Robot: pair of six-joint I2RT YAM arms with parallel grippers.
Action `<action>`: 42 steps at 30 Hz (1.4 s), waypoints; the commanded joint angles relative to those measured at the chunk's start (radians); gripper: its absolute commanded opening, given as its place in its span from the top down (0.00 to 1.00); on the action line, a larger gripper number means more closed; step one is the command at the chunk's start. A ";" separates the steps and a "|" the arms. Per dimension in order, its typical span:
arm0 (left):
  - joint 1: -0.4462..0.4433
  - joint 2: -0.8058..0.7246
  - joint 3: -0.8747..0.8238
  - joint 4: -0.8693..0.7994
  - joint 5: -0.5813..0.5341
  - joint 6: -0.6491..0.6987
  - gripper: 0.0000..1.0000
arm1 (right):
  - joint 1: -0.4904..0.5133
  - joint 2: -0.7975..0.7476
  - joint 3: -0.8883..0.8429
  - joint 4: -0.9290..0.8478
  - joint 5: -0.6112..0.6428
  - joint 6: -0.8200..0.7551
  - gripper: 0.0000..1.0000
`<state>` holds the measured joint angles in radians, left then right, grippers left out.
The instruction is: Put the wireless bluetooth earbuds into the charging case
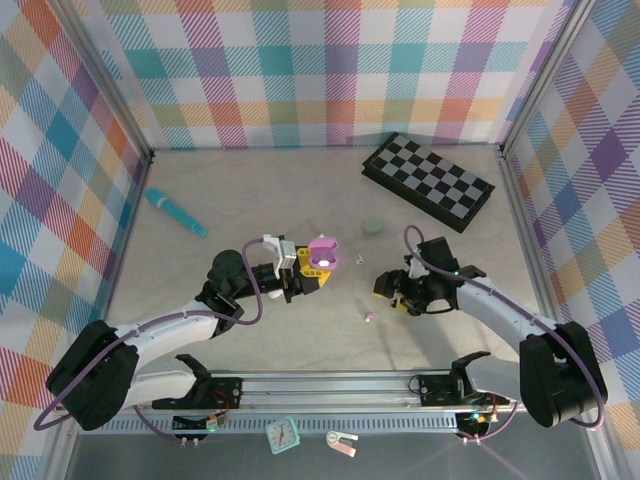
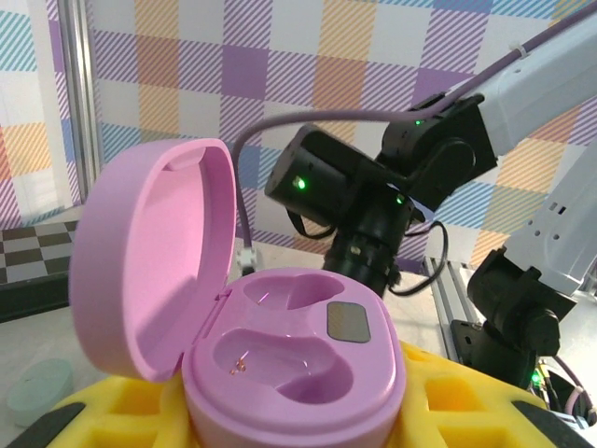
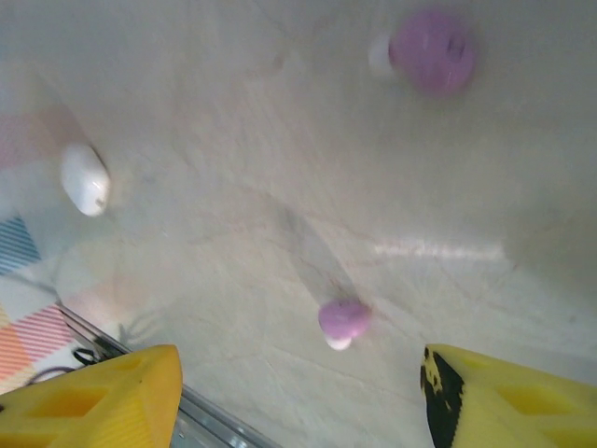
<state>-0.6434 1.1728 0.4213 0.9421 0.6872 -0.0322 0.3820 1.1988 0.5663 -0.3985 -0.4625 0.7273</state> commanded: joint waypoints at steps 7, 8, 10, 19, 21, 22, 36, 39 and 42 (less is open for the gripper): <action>0.011 -0.027 -0.001 -0.014 0.004 0.032 0.65 | 0.134 0.112 0.012 0.019 0.072 0.092 0.36; 0.011 -0.028 -0.002 -0.014 0.003 0.032 0.65 | 0.142 0.127 0.019 0.021 0.074 0.090 0.36; 0.013 -0.034 -0.006 -0.016 0.002 0.032 0.65 | 0.151 0.157 0.035 0.024 0.076 0.083 0.38; 0.026 -0.074 -0.028 -0.048 -0.017 0.043 0.65 | 0.181 0.268 0.102 0.053 0.069 0.078 0.50; 0.030 -0.082 -0.033 -0.057 -0.021 0.048 0.65 | 0.186 0.279 0.114 0.052 0.068 0.077 0.54; 0.031 -0.083 -0.034 -0.061 -0.020 0.049 0.65 | 0.188 0.284 0.121 0.050 0.070 0.080 0.56; 0.045 -0.085 -0.044 -0.068 -0.018 0.063 0.65 | 0.221 0.314 0.182 0.010 0.100 0.093 0.57; 0.048 -0.088 -0.044 -0.067 -0.016 0.063 0.65 | 0.221 0.332 0.196 0.001 0.105 0.085 0.57; 0.050 -0.088 -0.044 -0.068 -0.012 0.063 0.65 | 0.222 0.344 0.216 -0.020 0.115 0.065 0.57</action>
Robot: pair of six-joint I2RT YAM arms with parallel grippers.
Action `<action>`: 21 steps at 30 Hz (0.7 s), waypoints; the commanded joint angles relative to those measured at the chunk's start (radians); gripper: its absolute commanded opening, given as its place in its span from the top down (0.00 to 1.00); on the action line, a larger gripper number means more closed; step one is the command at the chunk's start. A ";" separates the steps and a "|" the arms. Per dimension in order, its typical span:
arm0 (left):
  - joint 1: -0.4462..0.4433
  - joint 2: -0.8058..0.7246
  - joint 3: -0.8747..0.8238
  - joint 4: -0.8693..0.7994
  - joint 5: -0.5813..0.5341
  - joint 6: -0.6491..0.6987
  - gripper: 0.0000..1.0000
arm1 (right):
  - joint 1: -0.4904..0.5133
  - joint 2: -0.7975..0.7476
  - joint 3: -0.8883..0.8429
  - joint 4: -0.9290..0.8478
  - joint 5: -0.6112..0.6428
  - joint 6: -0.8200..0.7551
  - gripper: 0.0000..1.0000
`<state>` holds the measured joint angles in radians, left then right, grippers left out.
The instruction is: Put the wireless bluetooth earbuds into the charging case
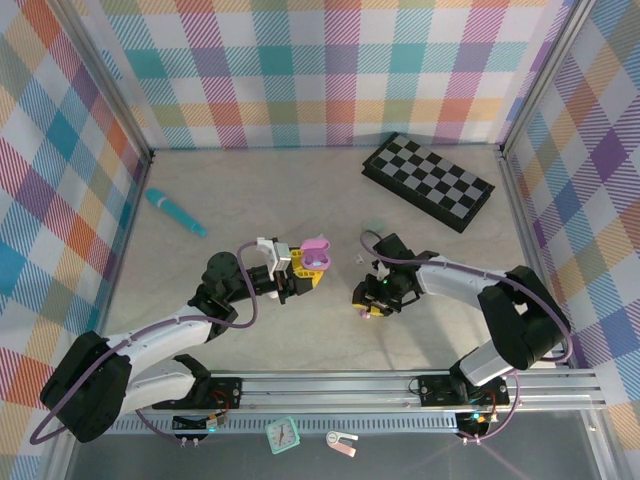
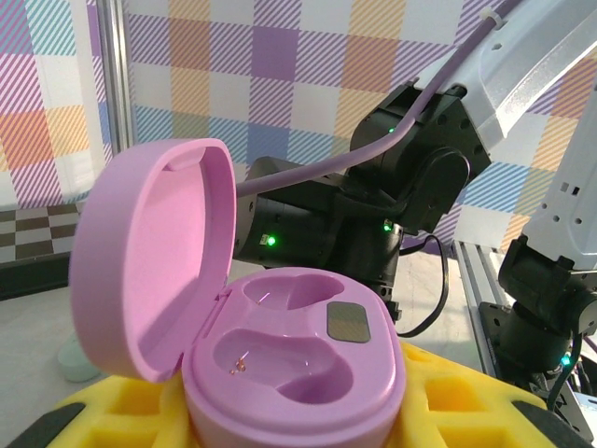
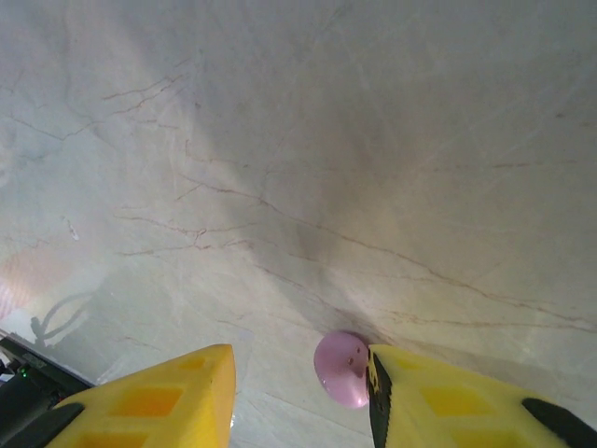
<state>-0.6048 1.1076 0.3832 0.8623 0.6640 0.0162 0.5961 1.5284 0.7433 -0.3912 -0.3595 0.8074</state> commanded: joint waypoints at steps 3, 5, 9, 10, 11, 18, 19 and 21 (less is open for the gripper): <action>0.015 -0.028 -0.010 0.012 0.005 0.014 0.65 | 0.031 0.014 0.084 -0.100 0.073 -0.083 0.57; 0.020 -0.029 -0.013 0.011 -0.007 0.012 0.65 | 0.049 0.007 0.113 -0.159 0.132 -0.117 0.56; 0.059 -0.028 -0.026 0.010 -0.033 0.002 0.65 | 0.078 -0.012 0.144 -0.222 0.211 -0.151 0.55; 0.074 -0.028 -0.029 0.013 -0.040 -0.001 0.65 | 0.087 -0.014 0.150 -0.236 0.228 -0.155 0.55; 0.093 -0.027 -0.032 0.020 -0.047 -0.004 0.65 | 0.099 -0.015 0.159 -0.252 0.252 -0.159 0.55; 0.245 -0.010 -0.029 0.066 -0.093 -0.032 0.65 | 0.238 0.013 0.232 -0.389 0.514 -0.167 0.55; 0.261 -0.011 -0.028 0.066 -0.094 -0.030 0.65 | 0.258 0.021 0.243 -0.407 0.547 -0.164 0.55; 0.292 -0.017 -0.026 0.067 -0.101 -0.034 0.65 | 0.306 0.047 0.270 -0.450 0.620 -0.152 0.55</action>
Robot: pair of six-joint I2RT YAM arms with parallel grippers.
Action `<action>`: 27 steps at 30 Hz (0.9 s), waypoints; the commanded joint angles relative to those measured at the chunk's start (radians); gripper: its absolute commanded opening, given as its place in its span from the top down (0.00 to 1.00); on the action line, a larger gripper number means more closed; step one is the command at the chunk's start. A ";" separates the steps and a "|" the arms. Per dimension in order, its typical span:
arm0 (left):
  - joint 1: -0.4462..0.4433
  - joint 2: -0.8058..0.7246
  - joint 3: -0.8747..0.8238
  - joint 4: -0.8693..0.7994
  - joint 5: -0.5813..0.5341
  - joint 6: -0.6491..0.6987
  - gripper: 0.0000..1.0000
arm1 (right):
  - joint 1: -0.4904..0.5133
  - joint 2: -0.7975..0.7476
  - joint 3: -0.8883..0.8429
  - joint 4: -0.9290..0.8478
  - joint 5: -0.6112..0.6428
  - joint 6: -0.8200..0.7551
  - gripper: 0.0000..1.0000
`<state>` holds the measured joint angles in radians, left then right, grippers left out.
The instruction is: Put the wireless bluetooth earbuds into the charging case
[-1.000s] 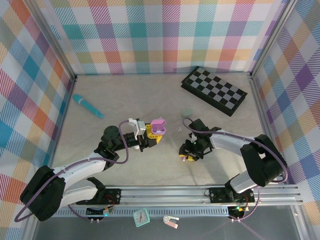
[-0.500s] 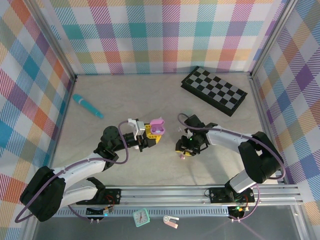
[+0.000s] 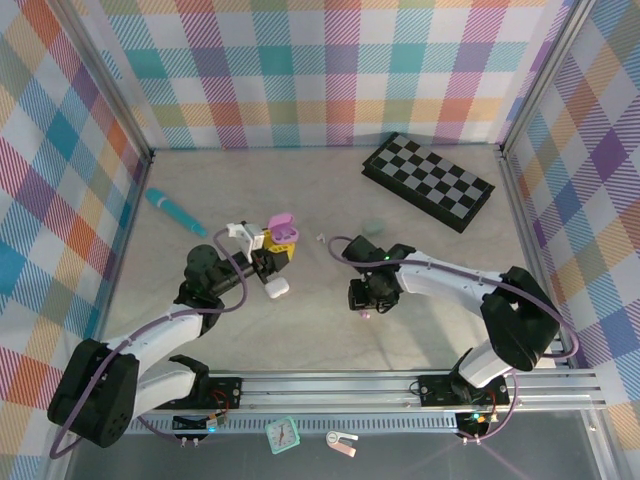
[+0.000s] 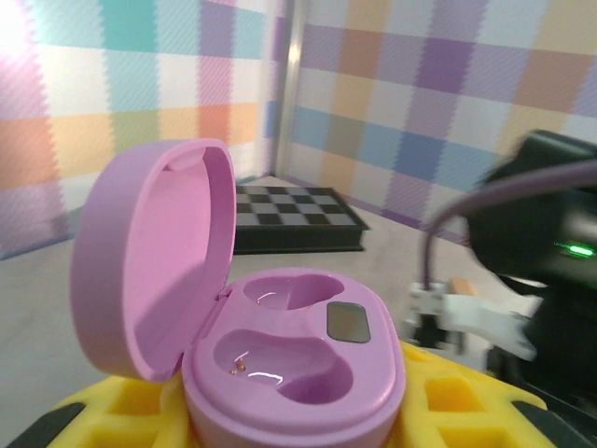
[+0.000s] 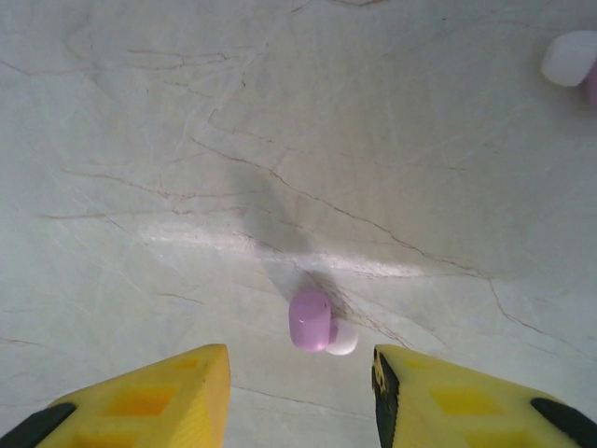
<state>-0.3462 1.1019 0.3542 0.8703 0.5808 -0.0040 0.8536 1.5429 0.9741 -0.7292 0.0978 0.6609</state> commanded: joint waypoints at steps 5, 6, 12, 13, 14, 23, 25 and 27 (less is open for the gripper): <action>0.074 -0.016 0.008 0.056 -0.041 -0.022 0.65 | 0.146 0.127 0.113 -0.203 0.293 0.015 0.55; 0.078 -0.017 0.008 0.055 -0.043 -0.022 0.65 | 0.160 0.148 0.129 -0.216 0.309 0.017 0.55; 0.089 -0.038 0.014 0.035 -0.063 -0.021 0.65 | 0.237 0.274 0.228 -0.287 0.402 0.005 0.55; 0.089 -0.044 0.014 0.028 -0.066 -0.019 0.65 | 0.244 0.291 0.238 -0.292 0.410 -0.004 0.55; 0.091 -0.048 0.015 0.022 -0.073 -0.018 0.65 | 0.247 0.302 0.246 -0.297 0.419 -0.009 0.55; 0.107 -0.058 0.023 0.003 -0.082 -0.017 0.65 | 0.257 0.363 0.267 -0.305 0.437 -0.039 0.57; 0.108 -0.060 0.023 0.003 -0.081 -0.018 0.65 | 0.257 0.374 0.268 -0.306 0.439 -0.041 0.58; 0.108 -0.058 0.025 0.002 -0.076 -0.018 0.65 | 0.257 0.385 0.268 -0.305 0.439 -0.046 0.59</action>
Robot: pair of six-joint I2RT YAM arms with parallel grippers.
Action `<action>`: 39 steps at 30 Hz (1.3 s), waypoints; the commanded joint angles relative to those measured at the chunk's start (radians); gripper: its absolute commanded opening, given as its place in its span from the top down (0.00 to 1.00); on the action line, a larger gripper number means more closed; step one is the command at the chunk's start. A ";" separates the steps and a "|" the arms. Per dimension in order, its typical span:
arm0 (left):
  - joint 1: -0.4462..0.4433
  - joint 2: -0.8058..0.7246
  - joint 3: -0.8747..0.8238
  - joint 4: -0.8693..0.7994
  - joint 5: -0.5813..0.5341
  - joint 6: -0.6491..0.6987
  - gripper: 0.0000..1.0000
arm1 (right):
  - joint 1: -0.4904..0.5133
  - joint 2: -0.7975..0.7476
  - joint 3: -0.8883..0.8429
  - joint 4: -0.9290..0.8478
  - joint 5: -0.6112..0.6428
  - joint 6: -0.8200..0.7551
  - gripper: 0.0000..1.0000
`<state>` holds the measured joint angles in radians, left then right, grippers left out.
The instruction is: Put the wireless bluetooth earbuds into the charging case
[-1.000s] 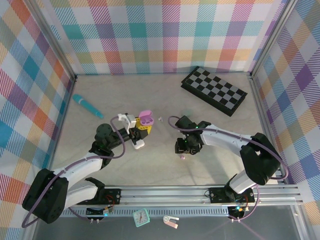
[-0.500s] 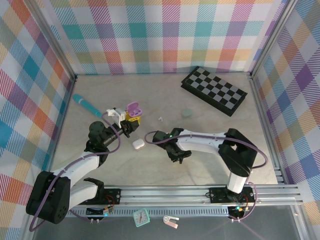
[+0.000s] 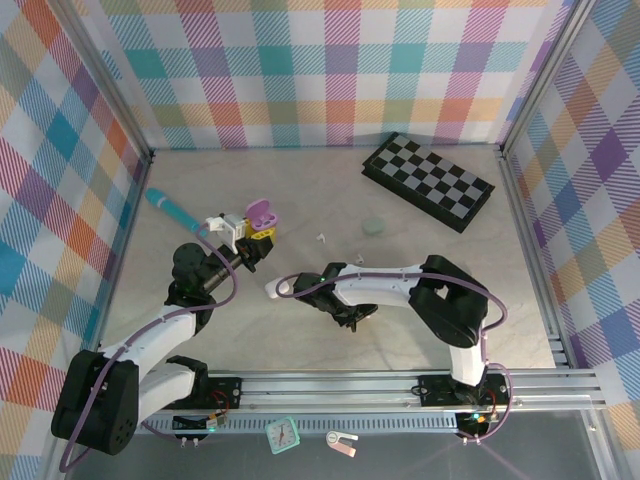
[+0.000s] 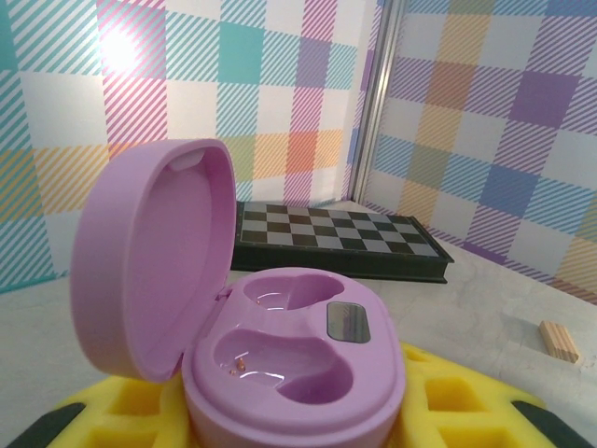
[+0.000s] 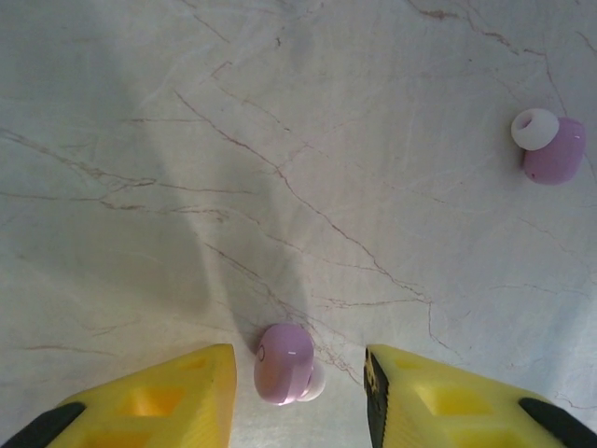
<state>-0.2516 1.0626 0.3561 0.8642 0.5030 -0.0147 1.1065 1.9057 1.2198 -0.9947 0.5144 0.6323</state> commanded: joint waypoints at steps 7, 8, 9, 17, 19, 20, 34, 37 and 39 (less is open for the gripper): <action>0.014 -0.018 0.021 0.010 0.005 -0.008 0.65 | 0.004 0.042 0.030 -0.044 0.029 -0.025 0.65; 0.014 -0.019 0.021 0.010 0.006 -0.008 0.65 | 0.004 0.046 0.032 -0.046 0.032 -0.025 0.66; 0.014 -0.019 0.021 0.010 0.009 -0.007 0.65 | 0.004 0.047 0.033 -0.051 0.035 -0.026 0.66; 0.014 -0.019 0.023 0.012 0.016 -0.007 0.65 | 0.004 0.052 0.037 -0.070 0.059 -0.031 0.68; 0.014 -0.021 0.024 0.012 0.018 -0.010 0.65 | 0.004 0.053 0.040 -0.074 0.058 -0.034 0.69; 0.013 -0.020 0.026 0.012 0.019 -0.010 0.65 | 0.004 0.054 0.040 -0.074 0.059 -0.035 0.69; 0.014 -0.019 0.029 0.016 0.022 -0.010 0.65 | 0.005 0.075 0.045 -0.110 0.068 -0.041 0.70; 0.014 -0.018 0.029 0.017 0.022 -0.012 0.65 | 0.004 0.061 0.046 -0.123 0.080 -0.029 0.71; 0.014 -0.019 0.029 0.016 0.023 -0.013 0.65 | 0.004 0.051 0.047 -0.128 0.088 -0.020 0.73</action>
<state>-0.2516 1.0626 0.3580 0.8642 0.5068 -0.0147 1.1065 1.9675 1.2442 -1.0718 0.5701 0.5907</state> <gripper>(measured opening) 0.359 0.281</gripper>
